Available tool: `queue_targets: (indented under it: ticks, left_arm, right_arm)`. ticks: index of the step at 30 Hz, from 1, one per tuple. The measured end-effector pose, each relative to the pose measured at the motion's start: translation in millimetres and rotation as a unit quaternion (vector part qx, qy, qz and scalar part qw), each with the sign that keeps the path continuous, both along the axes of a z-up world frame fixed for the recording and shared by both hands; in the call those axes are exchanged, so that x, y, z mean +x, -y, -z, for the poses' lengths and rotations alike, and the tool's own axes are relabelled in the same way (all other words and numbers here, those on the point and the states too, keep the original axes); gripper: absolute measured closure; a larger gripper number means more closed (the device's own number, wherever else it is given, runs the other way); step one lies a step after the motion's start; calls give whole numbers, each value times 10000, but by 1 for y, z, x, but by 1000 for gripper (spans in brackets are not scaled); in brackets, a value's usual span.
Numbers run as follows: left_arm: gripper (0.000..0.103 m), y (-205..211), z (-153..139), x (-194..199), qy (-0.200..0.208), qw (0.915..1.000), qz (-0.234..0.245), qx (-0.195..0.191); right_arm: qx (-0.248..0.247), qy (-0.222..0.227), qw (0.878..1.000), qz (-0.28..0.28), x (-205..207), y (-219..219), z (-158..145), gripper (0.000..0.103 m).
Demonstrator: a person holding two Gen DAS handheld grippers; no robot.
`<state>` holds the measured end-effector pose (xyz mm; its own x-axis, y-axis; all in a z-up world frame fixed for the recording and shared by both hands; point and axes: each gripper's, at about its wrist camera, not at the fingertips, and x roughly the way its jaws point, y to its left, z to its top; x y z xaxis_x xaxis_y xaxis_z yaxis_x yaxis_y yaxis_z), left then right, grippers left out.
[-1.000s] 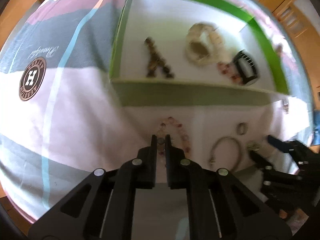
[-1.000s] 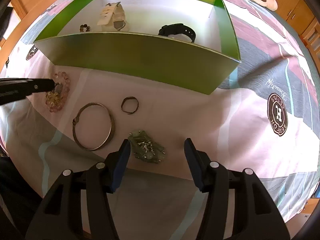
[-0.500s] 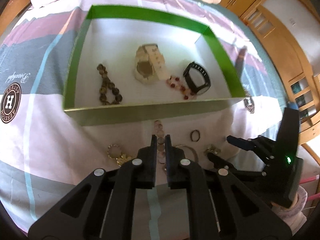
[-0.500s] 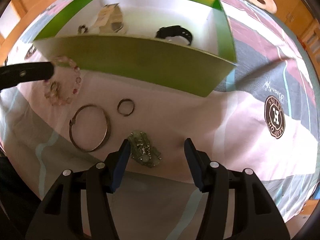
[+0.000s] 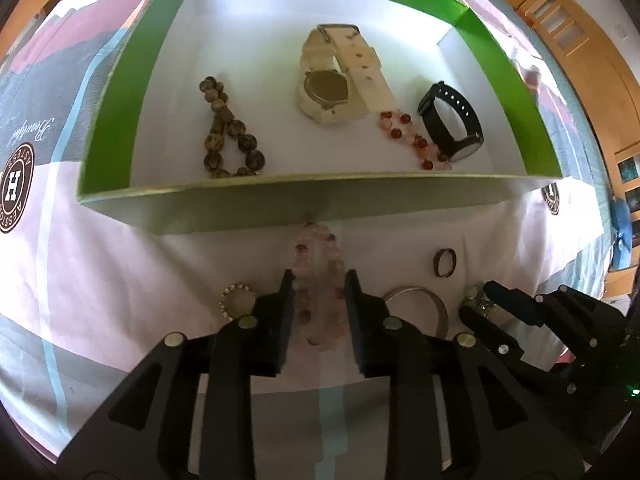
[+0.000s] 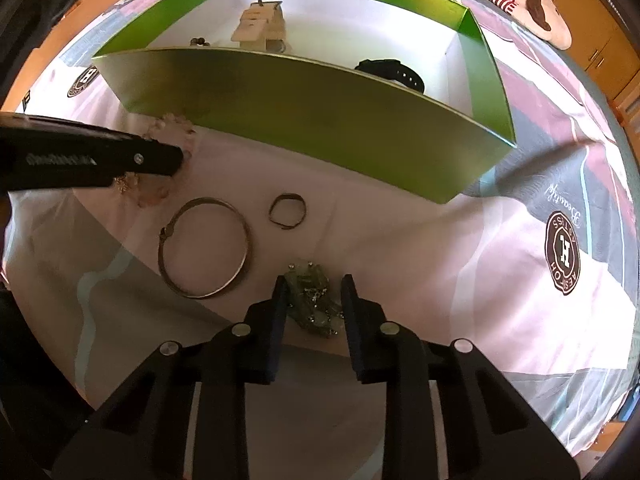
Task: Organize jewelry
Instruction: 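Lift the pink bracelet toward the box with the left tool while the right tool grasps the green pendant, then carry the pink bracelet over the box with the left tool while the right tool lifts the green pendant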
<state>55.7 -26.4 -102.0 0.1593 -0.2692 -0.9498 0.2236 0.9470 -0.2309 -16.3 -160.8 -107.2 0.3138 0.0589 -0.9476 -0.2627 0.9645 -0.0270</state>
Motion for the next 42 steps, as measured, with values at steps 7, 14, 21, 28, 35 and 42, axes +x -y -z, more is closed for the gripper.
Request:
queue_targets:
  ticks: [7,14,21,28,35,42]
  left_arm:
    - [95,2,-1,0,0,10000,0,-63]
    - [95,-4,-12,-1,156,9997,-124,-120]
    - [95,-6,-48,-12,1001,9947,-185,127]
    - [95,3,-64,-21,1327,9909,24,204]
    - [95,-5,-58,-18,1191,9926,-93,217]
    - [95,0,-57,-19,1199,9925,-50,231]
  right_arm:
    - [100,66,9999,99,-2,8,-5,78]
    - [190,105,9994,286,5,17,-7,78]
    - [579,670,9954,364,0,21,-37,79]
    - [364,512,9977,235,-3,17,-27,79]
    - [-121,181,9997,58,1,9,5,55]
    - [171,229,9995,-94,0,2,1,86]
